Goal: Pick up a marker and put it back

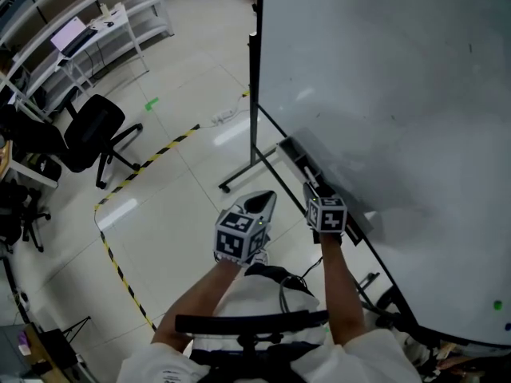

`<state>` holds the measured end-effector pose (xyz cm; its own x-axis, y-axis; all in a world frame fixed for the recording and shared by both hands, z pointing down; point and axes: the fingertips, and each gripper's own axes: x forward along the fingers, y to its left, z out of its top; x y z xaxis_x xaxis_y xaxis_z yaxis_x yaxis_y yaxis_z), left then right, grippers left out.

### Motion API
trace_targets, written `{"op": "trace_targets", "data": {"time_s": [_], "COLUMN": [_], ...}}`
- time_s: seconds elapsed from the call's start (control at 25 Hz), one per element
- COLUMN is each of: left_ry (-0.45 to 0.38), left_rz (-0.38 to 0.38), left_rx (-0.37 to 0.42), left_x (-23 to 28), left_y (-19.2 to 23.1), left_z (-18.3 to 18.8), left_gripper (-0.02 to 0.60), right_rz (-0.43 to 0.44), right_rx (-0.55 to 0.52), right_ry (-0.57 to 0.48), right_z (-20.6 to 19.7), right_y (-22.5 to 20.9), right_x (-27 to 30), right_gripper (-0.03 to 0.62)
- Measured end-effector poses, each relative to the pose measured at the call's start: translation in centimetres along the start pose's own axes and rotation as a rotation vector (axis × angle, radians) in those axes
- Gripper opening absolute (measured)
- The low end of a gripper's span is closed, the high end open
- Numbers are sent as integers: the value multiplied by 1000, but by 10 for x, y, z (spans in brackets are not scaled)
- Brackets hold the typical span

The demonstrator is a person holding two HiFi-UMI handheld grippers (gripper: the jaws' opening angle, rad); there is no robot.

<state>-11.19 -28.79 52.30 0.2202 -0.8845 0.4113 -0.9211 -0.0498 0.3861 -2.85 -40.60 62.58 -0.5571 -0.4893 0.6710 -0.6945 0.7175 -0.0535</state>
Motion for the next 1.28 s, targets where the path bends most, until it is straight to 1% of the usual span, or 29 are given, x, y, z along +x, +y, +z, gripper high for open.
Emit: {"op": "trace_targets", "data": {"time_s": [0.16,0.2,0.28,0.32,0.36,0.6,0.76,0.92,1.12,1.28], "left_ry": [-14,-17,-19,-21,-24,-59,-77,-88,-109,-111], "left_rz": [-7,-10,-16,-19,-21,-23,-32,-42,-35,-13], "left_rx": [7,9,13,16,19,17,23,15,4,5], "left_x": [-23,-29,-43,-51,-60,-120,-166,-200,-225,-230], "left_y": [-8,-10,-15,-17,-19,-28,-44,-59,-69,-75], "left_z": [-1,-2,-6,-9,-12,-38,-56,-74,-82,-85], "left_gripper": [-3,-3,-3,-3,-3,-3,-3,-3,-3,-3], "right_rz": [-12,-9,-2,2,6,48,80,112,153,188], "right_rx": [6,7,19,27,31,16,7,10,5,60], "right_ry": [-58,-73,-103,-118,-133,-216,-239,-255,-265,-252], "right_z": [10,12,13,13,12,-1,-23,-43,-62,-88], "right_y": [9,13,23,28,34,85,127,162,193,196], "right_x": [-35,-46,-69,-81,-93,-165,-214,-254,-280,-282], "right_gripper": [238,228,80,26,2,2,2,2,2,2]}}
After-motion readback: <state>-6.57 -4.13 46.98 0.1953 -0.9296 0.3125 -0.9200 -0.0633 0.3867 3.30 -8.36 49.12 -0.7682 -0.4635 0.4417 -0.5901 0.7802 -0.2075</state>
